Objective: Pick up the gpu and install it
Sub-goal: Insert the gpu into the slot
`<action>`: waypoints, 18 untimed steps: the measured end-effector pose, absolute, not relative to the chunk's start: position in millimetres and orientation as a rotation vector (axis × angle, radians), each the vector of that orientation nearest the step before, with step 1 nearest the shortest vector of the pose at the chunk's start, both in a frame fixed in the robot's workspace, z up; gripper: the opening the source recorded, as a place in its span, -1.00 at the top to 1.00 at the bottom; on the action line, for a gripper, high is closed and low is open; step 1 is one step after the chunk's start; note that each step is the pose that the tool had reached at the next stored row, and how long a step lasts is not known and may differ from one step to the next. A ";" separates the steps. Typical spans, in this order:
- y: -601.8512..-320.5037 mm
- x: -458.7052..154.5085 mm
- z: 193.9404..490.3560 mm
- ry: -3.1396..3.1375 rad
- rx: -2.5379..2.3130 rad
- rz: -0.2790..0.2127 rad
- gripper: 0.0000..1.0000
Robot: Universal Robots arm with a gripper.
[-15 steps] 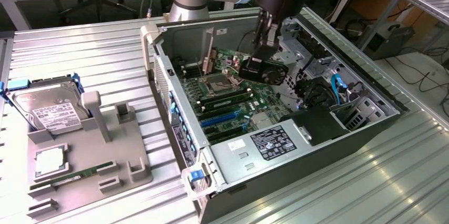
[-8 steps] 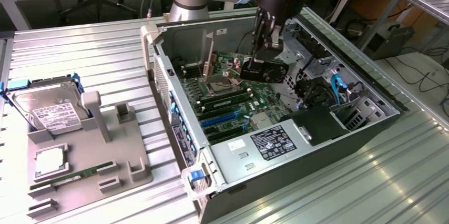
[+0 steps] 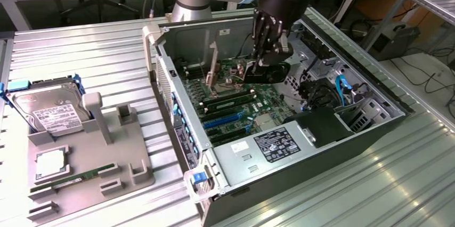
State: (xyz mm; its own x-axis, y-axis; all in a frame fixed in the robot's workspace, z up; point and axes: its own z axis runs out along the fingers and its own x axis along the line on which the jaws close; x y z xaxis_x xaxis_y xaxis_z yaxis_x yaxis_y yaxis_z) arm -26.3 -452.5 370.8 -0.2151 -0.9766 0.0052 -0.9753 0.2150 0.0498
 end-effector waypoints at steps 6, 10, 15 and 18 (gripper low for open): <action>-452.5 -26.4 362.6 -2.290 2.095 -0.052 0.47; -452.5 -28.9 354.0 -2.233 2.155 -0.050 0.47; -453.5 -34.8 342.5 -2.222 2.165 -0.050 0.47; -453.5 -35.3 340.0 -2.221 2.166 -0.050 0.47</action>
